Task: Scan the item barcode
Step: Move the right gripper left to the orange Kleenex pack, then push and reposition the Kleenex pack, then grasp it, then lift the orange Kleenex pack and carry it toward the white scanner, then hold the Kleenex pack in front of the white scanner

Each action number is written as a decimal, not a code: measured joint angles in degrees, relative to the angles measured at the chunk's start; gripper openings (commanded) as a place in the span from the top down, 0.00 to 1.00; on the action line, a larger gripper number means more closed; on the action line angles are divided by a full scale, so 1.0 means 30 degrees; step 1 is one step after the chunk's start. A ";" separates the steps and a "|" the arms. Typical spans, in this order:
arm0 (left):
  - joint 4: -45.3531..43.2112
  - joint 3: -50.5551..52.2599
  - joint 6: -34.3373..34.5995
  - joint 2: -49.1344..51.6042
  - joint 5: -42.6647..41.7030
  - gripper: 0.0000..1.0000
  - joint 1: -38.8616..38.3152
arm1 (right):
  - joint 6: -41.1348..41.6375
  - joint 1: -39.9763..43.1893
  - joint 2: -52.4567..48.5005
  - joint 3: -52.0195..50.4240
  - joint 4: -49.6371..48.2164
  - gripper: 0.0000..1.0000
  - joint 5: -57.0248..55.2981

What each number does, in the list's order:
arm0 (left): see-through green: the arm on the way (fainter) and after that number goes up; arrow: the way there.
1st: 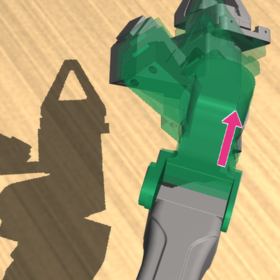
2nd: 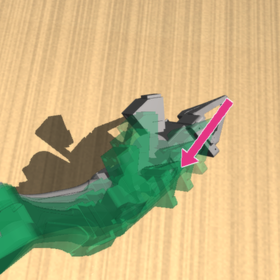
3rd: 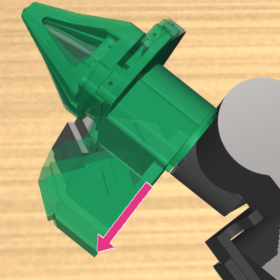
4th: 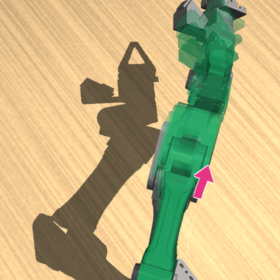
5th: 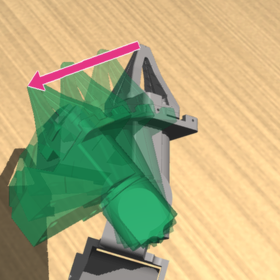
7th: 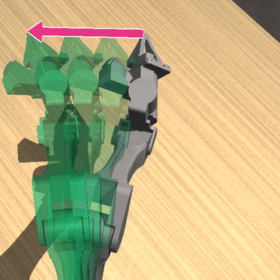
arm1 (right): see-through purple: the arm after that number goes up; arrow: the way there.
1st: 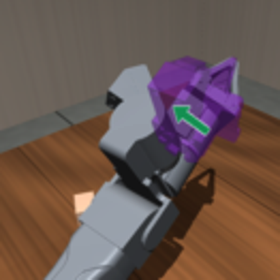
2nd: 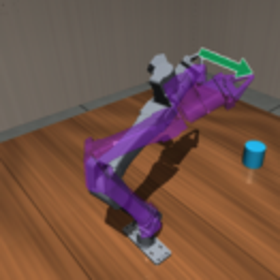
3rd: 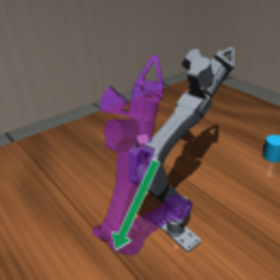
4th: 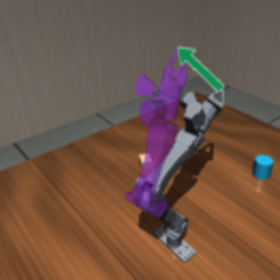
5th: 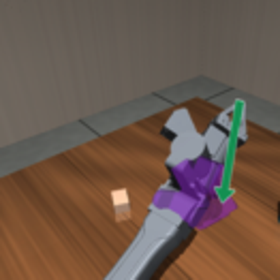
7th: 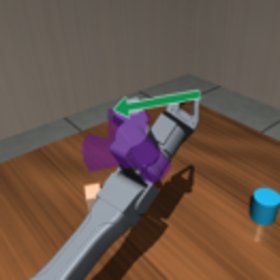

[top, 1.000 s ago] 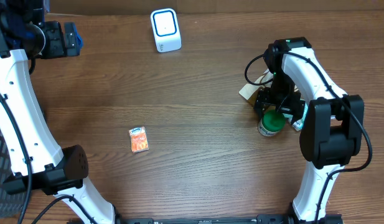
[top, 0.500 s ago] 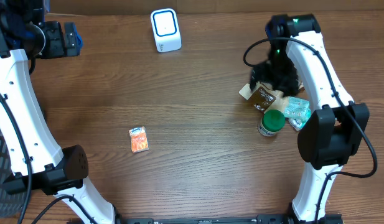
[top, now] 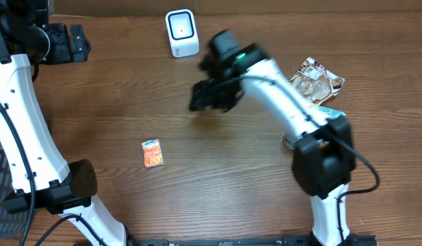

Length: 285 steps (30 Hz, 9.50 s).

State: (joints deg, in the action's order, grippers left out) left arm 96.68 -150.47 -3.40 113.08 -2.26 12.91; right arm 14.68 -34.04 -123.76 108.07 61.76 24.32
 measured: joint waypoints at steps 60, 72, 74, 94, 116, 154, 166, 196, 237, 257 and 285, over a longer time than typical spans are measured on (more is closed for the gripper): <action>0.0000 0.0000 0.0000 0.0000 0.0000 0.00 0.0000 | -0.6572 -0.0131 -0.3461 0.2171 0.4685 0.66 -0.1603; 0.0000 0.0000 -0.0007 0.0000 0.0000 0.01 0.0000 | -0.6914 0.1377 -0.3461 0.1209 0.4080 0.65 -0.1392; 0.0000 0.0000 0.0000 0.0000 0.0000 0.00 0.0000 | -0.6914 0.1290 -0.3461 0.0568 0.3636 0.65 -0.1275; 0.0000 0.0000 0.0000 0.0000 0.0000 0.00 0.0000 | -0.7417 0.1377 -0.3461 -0.0787 0.4284 0.64 0.1151; 0.0000 0.0000 -0.0007 0.0000 0.0000 0.00 -0.0007 | -0.3191 0.1909 -0.0437 -0.0510 0.4772 0.65 0.0080; 0.0000 0.0000 0.0000 0.0000 0.0000 0.01 0.0000 | 0.0058 0.0342 -0.0437 -0.5960 -0.0364 0.73 -0.0058; 0.0000 0.0000 0.0000 0.0000 0.0000 0.00 0.0000 | 0.0874 -0.0109 -0.0372 -0.6047 -0.1523 0.96 0.0095; 0.0000 0.0000 0.0000 0.0000 0.0000 0.00 0.0000 | -0.4969 0.7847 0.2973 -0.6324 0.0211 0.96 1.9613; 0.0007 0.0000 0.0000 0.0000 -0.0007 0.01 -0.0007 | -0.0823 0.3315 0.2776 0.2273 0.5486 0.96 -0.0780; 0.0000 0.0000 0.0000 0.0000 0.0000 0.01 -0.0007 | -0.9216 0.0860 -0.5260 1.0324 -0.7876 0.96 -1.6611; 0.0000 0.0000 0.0000 0.0000 0.0000 0.00 -0.0007 | -2.0334 -0.0525 -0.9377 1.0324 -1.3231 0.96 -2.0691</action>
State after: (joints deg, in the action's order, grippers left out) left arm 96.68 -150.47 -3.40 113.08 -2.26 12.88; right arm -46.33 -35.62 -151.89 139.04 22.06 -37.76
